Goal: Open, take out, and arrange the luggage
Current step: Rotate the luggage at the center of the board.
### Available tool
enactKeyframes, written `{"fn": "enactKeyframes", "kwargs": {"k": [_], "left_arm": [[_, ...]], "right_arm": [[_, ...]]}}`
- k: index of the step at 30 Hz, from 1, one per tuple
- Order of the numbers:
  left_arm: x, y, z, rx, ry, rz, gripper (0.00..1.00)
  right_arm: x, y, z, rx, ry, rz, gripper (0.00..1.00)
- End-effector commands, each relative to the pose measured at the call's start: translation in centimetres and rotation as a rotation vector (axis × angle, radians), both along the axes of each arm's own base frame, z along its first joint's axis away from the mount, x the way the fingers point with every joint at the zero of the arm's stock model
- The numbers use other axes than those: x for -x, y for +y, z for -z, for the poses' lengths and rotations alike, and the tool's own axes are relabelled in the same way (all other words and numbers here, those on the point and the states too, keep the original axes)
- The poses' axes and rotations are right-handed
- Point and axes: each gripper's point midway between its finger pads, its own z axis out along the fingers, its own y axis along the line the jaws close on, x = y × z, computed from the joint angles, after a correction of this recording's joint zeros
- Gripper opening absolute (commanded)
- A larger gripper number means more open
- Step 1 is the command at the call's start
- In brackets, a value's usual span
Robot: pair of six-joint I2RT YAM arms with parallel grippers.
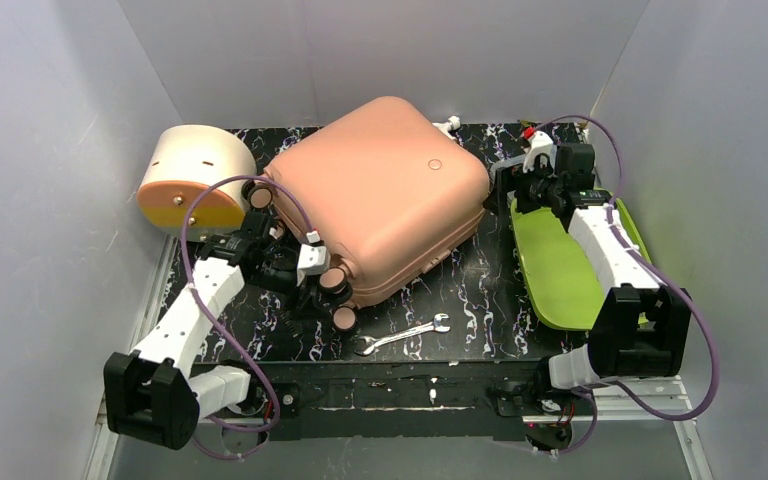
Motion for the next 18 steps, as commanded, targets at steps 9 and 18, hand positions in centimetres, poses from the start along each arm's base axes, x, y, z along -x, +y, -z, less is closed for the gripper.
{"fn": "enactKeyframes", "kwargs": {"k": [9,18], "left_arm": [[-1.0,-3.9,-9.9,0.226,0.134,0.05,0.64],[0.8,-5.5,-5.9,0.089,0.214,0.132,0.61]], "right_arm": [[2.9,0.2,-6.6,0.08,-0.358,-0.107,1.0],[3.3,-0.6,-5.6,0.102,-0.357,-0.09,1.0]]}}
